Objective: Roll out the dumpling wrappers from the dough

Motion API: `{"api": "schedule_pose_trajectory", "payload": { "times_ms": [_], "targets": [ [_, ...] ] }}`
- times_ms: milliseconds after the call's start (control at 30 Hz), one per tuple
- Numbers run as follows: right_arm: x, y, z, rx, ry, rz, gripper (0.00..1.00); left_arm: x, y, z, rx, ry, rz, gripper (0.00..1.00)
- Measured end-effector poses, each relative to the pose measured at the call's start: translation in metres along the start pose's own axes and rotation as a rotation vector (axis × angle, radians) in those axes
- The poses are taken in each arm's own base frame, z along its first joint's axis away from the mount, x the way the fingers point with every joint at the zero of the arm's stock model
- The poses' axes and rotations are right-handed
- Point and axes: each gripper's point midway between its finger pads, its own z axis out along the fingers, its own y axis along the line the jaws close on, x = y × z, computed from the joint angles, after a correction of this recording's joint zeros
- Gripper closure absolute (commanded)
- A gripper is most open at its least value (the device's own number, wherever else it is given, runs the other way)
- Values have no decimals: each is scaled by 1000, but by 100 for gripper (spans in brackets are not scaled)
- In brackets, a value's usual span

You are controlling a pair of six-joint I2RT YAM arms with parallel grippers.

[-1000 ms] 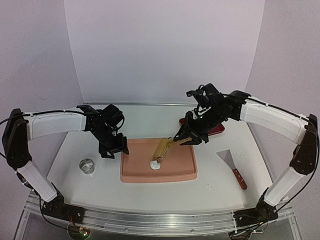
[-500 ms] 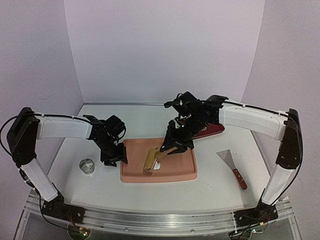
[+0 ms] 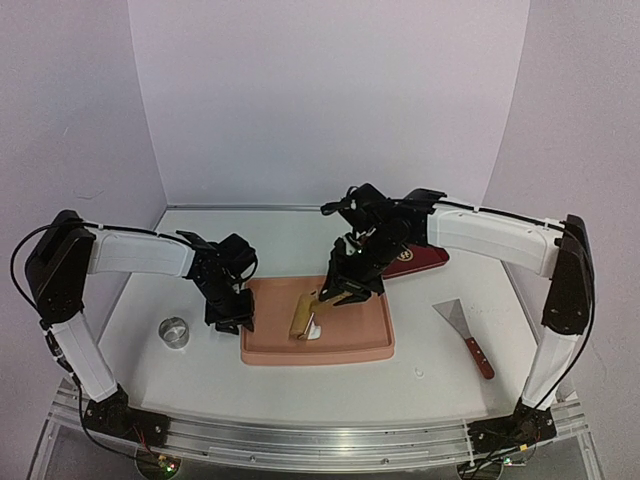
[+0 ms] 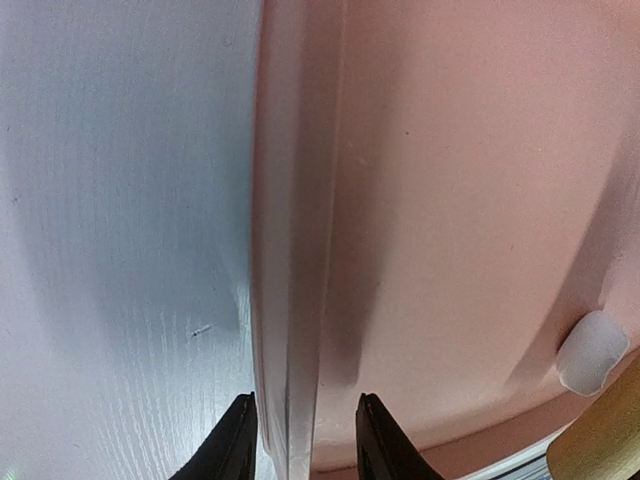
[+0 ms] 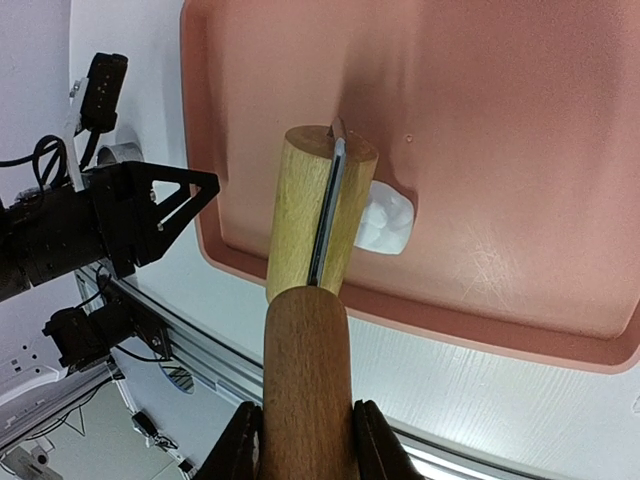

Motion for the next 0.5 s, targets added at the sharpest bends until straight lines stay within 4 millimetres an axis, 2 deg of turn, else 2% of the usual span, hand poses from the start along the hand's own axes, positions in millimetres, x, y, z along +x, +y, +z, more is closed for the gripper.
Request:
{"api": "schedule_pose_trajectory", "payload": {
  "times_ms": [167,500],
  "targets": [
    [-2,-6,9,25,3,-20,100,0,1,7,-14,11,11,76],
    [-3,-14,18,33,-4,-71,100,0,4,10,-26,18,12,83]
  ]
}}
